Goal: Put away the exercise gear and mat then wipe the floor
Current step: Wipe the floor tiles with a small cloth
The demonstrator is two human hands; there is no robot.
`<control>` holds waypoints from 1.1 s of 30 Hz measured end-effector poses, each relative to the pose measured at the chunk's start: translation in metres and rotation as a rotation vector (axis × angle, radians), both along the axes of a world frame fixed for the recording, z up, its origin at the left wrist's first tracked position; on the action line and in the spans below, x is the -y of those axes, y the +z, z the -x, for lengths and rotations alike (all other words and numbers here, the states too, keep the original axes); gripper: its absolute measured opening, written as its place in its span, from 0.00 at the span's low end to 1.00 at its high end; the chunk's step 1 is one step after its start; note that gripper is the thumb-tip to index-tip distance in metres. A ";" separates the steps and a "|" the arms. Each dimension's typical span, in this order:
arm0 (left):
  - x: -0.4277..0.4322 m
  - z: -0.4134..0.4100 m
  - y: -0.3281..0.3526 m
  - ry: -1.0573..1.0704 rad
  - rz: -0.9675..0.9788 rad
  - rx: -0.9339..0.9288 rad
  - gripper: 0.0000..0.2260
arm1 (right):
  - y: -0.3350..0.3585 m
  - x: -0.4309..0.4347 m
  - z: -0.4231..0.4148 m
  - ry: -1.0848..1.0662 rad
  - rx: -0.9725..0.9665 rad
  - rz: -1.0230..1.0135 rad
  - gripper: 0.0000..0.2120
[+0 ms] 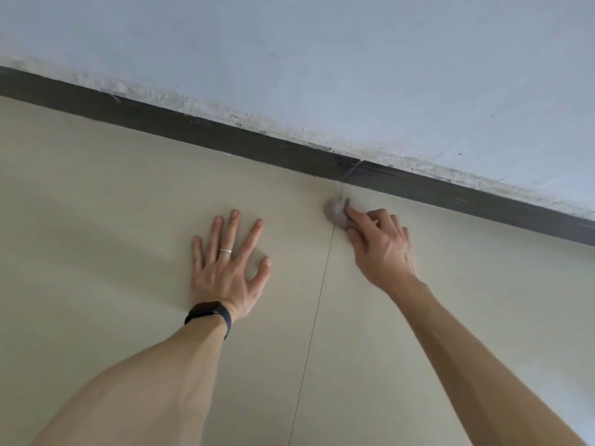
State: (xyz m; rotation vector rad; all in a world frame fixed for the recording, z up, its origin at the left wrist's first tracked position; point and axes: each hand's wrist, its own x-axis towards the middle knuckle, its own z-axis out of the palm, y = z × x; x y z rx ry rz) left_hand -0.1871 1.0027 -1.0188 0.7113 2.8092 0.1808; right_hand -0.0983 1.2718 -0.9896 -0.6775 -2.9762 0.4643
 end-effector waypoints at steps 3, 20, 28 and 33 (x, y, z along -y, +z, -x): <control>-0.001 0.001 0.000 0.005 -0.035 0.007 0.30 | 0.001 -0.029 0.006 -0.375 -0.007 0.024 0.16; 0.001 0.001 -0.002 0.004 -0.021 0.028 0.30 | 0.003 0.034 -0.019 -0.448 -0.031 0.086 0.18; 0.003 0.002 0.002 -0.001 -0.060 0.017 0.28 | 0.009 0.176 -0.216 1.049 0.073 0.159 0.19; 0.003 0.000 0.000 -0.005 -0.082 -0.018 0.28 | -0.003 0.109 -0.161 0.686 -0.032 -0.091 0.25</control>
